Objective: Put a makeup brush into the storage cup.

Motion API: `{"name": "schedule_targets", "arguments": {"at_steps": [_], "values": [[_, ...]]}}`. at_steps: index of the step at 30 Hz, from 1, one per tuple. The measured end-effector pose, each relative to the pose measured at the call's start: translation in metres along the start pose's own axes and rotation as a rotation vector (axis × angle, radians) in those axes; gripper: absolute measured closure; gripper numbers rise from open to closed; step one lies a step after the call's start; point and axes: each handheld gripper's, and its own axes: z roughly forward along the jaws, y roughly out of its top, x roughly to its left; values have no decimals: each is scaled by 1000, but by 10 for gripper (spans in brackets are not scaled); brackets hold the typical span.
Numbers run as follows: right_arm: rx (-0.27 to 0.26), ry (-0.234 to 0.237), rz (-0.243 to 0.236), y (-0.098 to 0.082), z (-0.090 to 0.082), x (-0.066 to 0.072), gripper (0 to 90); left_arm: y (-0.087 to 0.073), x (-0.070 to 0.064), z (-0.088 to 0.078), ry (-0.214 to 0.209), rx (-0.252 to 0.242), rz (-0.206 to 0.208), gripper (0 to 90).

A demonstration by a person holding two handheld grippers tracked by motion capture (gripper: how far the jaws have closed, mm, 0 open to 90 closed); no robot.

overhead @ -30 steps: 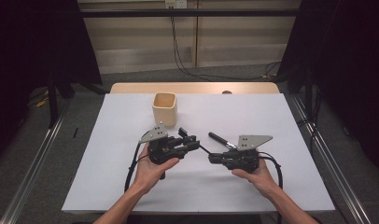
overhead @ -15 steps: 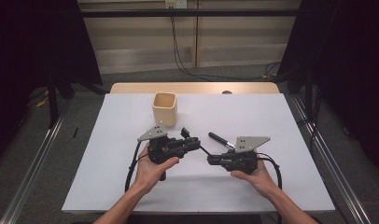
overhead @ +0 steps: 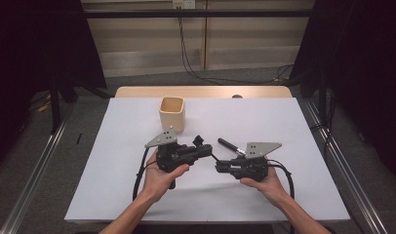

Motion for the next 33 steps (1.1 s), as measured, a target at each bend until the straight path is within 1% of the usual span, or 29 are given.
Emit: {"name": "schedule_targets", "arguments": {"at_steps": [2,4,6,7,10,12,14,15,17,21,22,24,26,27,28,30,31,33], "values": [[-2,0,0,0,0,0,764,0,0,-1,8,-3,4,855],[-5,-3,8,0,0,1,720,1,-1,-1,17,5,18,855],[-3,-5,13,0,1,1,687,1,0,-1,22,9,18,855],[-4,-8,13,0,1,1,670,1,0,-1,33,16,27,855],[-13,-15,16,1,-1,1,630,1,1,-2,43,19,26,856],[-16,-22,24,1,-1,1,580,1,2,-3,45,16,23,855],[-16,-25,25,1,-2,1,567,2,1,-4,48,24,23,855],[-17,-30,27,2,-3,0,524,2,1,-4,50,25,26,855],[-19,-40,28,2,-4,0,512,2,2,-4,48,31,27,855],[-23,-65,36,2,-6,-1,411,3,2,-5,53,35,27,855],[-24,-71,38,2,-6,-2,379,4,2,-6,55,39,30,856],[-27,-82,58,3,-7,-2,305,4,0,-6,59,41,33,855],[-21,-105,57,3,-8,-3,235,5,0,-6,60,47,38,855],[-22,-114,69,3,-8,-3,218,5,0,-6,61,47,39,855],[-26,-112,75,3,-9,-4,215,5,0,-7,66,50,39,855],[-38,-125,75,4,-11,-5,157,5,1,-7,68,57,41,855],[-44,-122,82,4,-11,-5,148,5,1,-8,78,60,45,855],[-56,-130,81,5,-14,-6,90,4,5,-9,92,65,38,856]]}}
